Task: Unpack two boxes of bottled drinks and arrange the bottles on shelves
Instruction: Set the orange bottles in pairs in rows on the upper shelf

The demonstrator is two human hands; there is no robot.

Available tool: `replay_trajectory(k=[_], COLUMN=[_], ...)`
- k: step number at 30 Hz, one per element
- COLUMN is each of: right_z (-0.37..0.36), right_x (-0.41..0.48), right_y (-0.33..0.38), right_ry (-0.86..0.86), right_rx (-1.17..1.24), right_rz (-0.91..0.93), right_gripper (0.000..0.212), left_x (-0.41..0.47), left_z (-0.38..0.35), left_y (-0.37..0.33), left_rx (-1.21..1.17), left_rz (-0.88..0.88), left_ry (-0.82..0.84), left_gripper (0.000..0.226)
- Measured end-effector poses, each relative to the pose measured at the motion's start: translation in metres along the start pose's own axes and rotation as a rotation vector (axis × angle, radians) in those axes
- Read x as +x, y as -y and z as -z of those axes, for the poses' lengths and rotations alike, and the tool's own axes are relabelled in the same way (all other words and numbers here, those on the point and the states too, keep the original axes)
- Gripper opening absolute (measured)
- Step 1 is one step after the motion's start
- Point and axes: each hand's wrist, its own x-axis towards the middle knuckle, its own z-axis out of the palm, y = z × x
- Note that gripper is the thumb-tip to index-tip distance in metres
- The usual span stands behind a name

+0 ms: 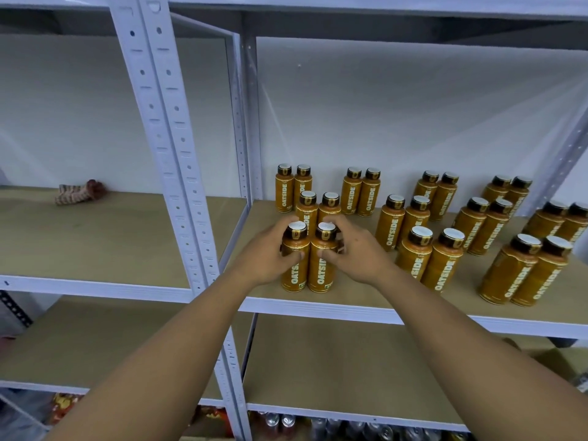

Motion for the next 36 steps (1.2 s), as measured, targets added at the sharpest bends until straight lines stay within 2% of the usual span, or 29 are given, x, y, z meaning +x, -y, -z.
replay_trajectory(k=[19,36], right_z=[-0.024,-0.035], right_x=[0.005,0.005], right_y=[0.022,0.027], right_ry=[-0.024,-0.052], right_rx=[0.117,0.115], right_rz=[-0.037,-0.034], right_gripper=[0.067,0.071], left_x=[-0.013,-0.016], left_z=[0.02,0.02], left_y=[0.015,0.028], left_rx=[-0.002,-0.001], left_rz=[0.062,0.076], left_ry=[-0.027,-0.043], left_gripper=[0.07,0.071])
